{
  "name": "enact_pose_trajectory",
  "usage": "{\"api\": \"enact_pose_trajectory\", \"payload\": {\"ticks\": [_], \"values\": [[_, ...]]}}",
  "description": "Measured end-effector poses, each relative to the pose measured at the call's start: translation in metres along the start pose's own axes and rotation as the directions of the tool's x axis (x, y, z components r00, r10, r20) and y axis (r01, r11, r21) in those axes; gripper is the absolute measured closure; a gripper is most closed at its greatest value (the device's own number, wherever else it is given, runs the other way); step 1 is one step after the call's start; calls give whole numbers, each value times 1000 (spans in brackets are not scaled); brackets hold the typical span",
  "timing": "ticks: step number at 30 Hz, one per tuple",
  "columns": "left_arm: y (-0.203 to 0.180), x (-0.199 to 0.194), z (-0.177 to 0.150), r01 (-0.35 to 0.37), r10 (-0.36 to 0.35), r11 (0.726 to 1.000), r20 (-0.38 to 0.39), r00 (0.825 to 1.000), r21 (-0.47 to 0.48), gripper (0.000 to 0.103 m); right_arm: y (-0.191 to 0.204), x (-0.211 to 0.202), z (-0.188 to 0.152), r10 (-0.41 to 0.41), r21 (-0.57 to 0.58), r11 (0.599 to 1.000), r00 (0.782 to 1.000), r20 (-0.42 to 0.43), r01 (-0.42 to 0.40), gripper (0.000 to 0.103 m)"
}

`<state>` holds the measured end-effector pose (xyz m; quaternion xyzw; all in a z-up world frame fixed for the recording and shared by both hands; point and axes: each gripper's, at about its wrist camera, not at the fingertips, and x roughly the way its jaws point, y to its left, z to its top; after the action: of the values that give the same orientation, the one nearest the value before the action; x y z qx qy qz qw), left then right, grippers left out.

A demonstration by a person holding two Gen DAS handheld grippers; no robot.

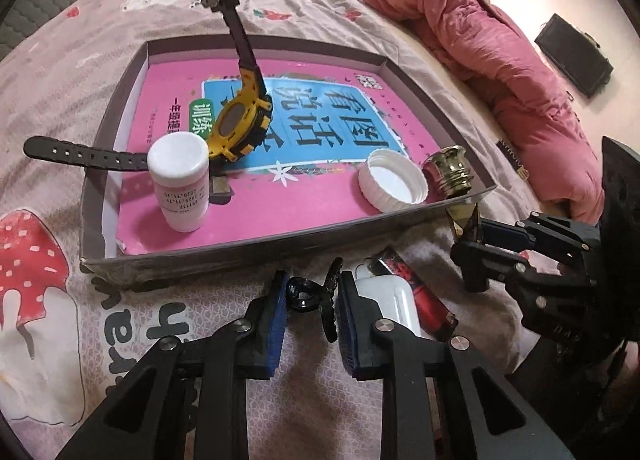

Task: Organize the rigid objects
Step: 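Close the left tool on the hair clip while the right tool closes on the black-gold tube, then lift and carry the hair clip with the left tool while the right tool carries the tube over the tray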

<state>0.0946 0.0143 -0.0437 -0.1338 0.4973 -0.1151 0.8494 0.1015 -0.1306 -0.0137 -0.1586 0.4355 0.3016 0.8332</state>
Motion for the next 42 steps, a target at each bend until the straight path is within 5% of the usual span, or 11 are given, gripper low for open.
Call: {"api": "enact_pose_trajectory", "payload": {"ticks": [21, 42], "values": [[-6, -34, 0, 16, -19, 1000, 106, 994, 23, 78, -1, -13, 6, 83, 58, 994, 991, 108, -90, 79], [1, -54, 17, 33, -29, 999, 232, 972, -15, 78, -13, -45, 16, 87, 136, 982, 948, 306, -134, 79]]}}
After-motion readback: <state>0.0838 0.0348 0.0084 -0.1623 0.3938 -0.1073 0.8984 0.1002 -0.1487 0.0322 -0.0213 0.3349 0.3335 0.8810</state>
